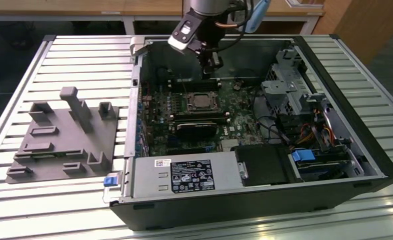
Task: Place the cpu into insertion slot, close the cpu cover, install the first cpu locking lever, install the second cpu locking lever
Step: 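Install the first cpu locking lever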
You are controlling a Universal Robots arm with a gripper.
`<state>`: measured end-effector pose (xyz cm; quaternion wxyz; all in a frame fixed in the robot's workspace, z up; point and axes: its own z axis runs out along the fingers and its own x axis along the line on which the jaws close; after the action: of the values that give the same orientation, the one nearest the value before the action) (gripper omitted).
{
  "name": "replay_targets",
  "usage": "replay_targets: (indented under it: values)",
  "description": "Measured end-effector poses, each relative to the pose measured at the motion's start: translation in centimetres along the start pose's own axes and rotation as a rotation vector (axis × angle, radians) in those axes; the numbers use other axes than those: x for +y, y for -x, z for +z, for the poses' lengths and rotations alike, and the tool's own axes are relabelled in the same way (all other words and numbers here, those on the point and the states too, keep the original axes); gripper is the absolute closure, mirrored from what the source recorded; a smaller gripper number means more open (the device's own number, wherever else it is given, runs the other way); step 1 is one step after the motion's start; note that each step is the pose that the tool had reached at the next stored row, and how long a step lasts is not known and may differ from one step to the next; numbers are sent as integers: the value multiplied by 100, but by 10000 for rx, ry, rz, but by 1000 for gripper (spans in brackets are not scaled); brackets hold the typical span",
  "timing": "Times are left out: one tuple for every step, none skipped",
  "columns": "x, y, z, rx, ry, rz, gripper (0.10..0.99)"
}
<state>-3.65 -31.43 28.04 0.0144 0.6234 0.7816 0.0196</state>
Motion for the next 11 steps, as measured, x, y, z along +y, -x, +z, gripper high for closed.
replay_targets:
  values:
    - [0,0,0,6,0,-130,980]
    - [0,0,0,13,0,-252,980]
    - [0,0,0,18,0,-374,980]
    - [0,0,0,24,-1,-493,980]
    - [0,0,0,29,-1,-610,980]
    - [0,0,0,35,-1,-722,980]
    - [0,0,0,40,-2,-833,980]
    - [0,0,0,46,-2,-946,980]
    - [0,0,0,52,-1,-1065,980]
    - [0,0,0,57,-2,-1176,980]
    - [0,0,0,62,-2,-1286,980]
